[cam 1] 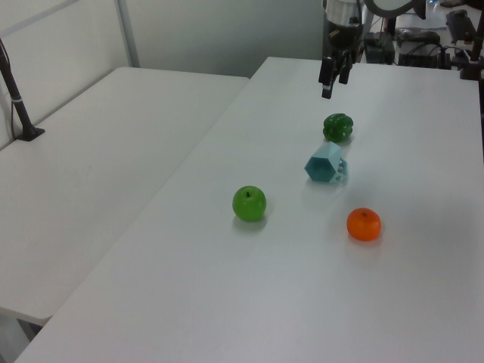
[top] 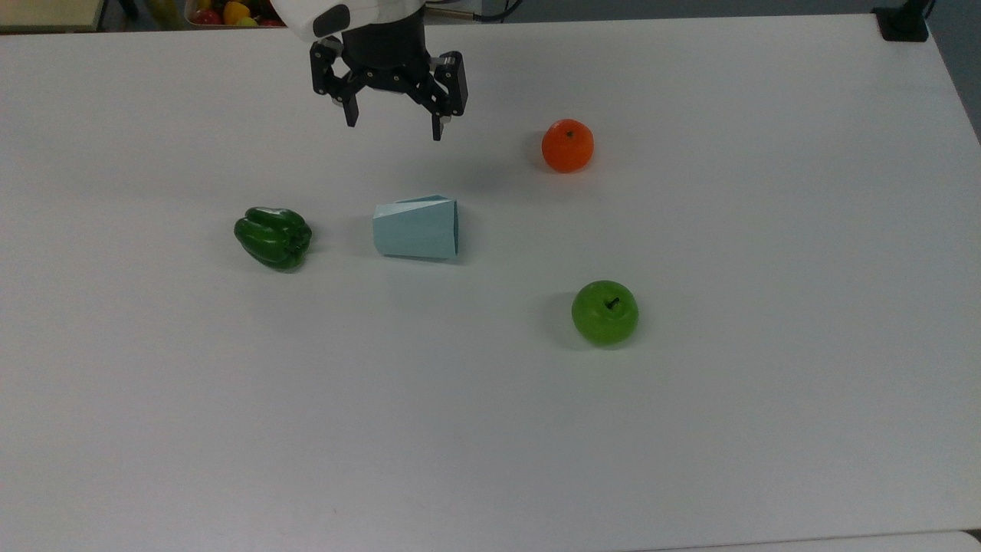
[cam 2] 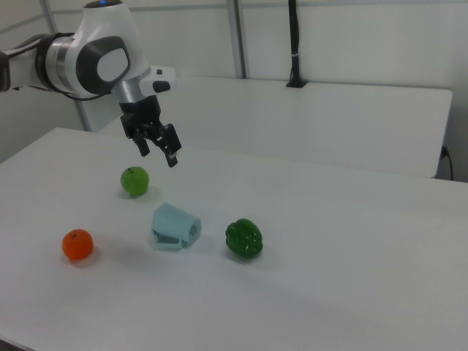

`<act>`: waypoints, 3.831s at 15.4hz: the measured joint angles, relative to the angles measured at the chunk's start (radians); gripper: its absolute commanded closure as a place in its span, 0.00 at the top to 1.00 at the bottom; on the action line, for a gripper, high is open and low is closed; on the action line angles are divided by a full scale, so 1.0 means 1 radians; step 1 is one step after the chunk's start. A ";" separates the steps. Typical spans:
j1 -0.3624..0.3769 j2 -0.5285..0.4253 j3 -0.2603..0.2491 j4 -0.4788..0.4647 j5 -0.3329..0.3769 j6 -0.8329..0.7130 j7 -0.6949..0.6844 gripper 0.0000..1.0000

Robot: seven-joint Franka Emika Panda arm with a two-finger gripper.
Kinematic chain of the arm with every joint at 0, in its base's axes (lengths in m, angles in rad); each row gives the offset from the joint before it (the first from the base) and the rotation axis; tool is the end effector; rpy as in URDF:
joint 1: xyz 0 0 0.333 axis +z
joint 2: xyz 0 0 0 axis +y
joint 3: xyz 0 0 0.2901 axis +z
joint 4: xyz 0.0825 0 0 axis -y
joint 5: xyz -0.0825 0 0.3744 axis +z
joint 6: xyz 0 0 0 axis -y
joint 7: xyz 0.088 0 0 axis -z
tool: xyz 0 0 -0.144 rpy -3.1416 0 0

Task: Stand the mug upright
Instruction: 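Move the open gripper down toward the tipped light blue mug, then close the gripper on the mug's base end, then rotate the held mug upward so it stands on its base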

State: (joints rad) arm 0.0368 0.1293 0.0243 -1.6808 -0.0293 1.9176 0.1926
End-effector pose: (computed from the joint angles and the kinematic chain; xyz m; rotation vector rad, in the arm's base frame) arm 0.6045 0.0333 0.4678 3.1198 -0.1927 0.1718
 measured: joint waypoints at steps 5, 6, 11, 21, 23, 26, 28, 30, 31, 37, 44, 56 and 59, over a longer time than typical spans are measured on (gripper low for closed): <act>0.006 -0.001 -0.001 -0.015 0.000 -0.010 -0.027 1.00; 0.009 0.002 0.000 -0.016 -0.002 -0.010 -0.028 1.00; 0.082 0.038 0.006 -0.026 -0.148 -0.010 0.007 1.00; 0.219 0.216 0.076 -0.034 -0.586 -0.010 0.238 1.00; 0.223 0.247 0.076 -0.035 -0.640 -0.010 0.250 0.89; 0.224 0.276 0.076 -0.039 -0.682 -0.010 0.251 0.64; 0.224 0.283 0.076 -0.048 -0.708 -0.010 0.251 0.40; 0.224 0.283 0.076 -0.057 -0.723 -0.010 0.253 0.24; 0.223 0.283 0.075 -0.058 -0.730 -0.010 0.259 0.16; 0.218 0.272 0.073 -0.057 -0.785 -0.024 0.286 0.00; 0.153 0.191 0.064 -0.047 -0.505 0.087 0.176 0.00; 0.108 0.167 -0.052 0.001 0.019 0.098 -0.163 0.09; 0.108 0.175 -0.054 -0.013 0.020 0.106 -0.164 0.11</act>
State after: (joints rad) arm 0.1445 0.3044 -0.0294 -1.6935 -0.0095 2.0235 0.0284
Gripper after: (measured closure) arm 0.960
